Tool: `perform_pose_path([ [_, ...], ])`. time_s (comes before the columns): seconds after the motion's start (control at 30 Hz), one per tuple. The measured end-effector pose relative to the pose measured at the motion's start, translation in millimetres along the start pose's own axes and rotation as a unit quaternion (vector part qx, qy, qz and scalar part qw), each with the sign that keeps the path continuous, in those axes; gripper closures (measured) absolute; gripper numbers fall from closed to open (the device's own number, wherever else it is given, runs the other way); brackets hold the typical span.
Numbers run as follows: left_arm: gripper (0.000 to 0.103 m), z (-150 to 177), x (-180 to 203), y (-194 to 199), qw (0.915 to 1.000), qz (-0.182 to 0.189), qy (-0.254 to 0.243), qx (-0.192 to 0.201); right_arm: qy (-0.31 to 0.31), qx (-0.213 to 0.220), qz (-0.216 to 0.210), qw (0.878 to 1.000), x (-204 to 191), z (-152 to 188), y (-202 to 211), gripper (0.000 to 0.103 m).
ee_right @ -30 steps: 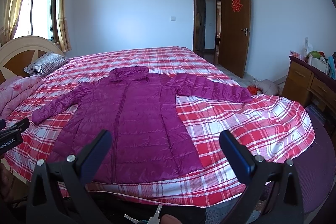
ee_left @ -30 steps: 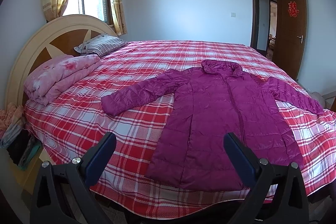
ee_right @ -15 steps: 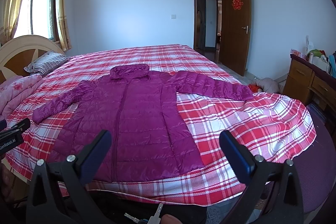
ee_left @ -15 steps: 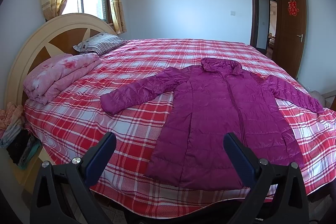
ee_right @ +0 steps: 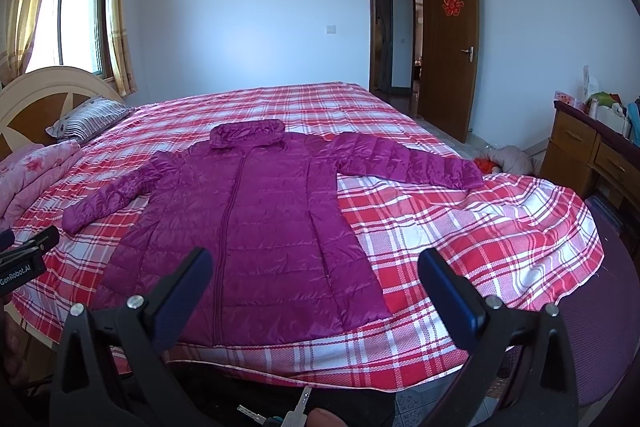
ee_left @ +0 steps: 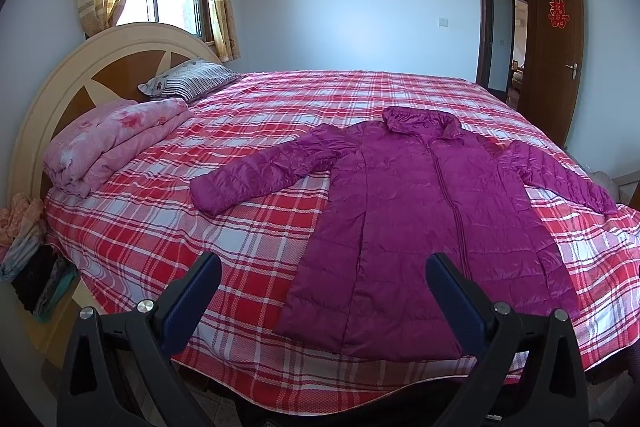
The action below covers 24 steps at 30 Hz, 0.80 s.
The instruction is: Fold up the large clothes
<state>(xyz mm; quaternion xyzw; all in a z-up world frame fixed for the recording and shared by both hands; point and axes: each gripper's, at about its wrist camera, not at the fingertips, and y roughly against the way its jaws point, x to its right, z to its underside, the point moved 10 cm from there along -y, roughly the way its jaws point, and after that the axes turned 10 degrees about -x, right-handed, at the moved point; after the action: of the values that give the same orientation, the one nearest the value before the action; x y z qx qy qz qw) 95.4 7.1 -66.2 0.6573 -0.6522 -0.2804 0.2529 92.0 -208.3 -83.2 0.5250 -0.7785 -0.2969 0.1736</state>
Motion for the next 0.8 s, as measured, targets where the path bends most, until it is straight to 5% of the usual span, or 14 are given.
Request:
perform_pose_path([
  [0.63,0.001,4,12,-7,0.9993,0.024,-0.022,-0.017,-0.008,-0.017,-0.015,1.0,0,4,-7,0.0],
  [0.8,0.001,3,18,-19,0.9982,0.036,-0.037,-0.029,-0.016,-0.039,-0.051,0.998,-1,10,-23,0.0],
])
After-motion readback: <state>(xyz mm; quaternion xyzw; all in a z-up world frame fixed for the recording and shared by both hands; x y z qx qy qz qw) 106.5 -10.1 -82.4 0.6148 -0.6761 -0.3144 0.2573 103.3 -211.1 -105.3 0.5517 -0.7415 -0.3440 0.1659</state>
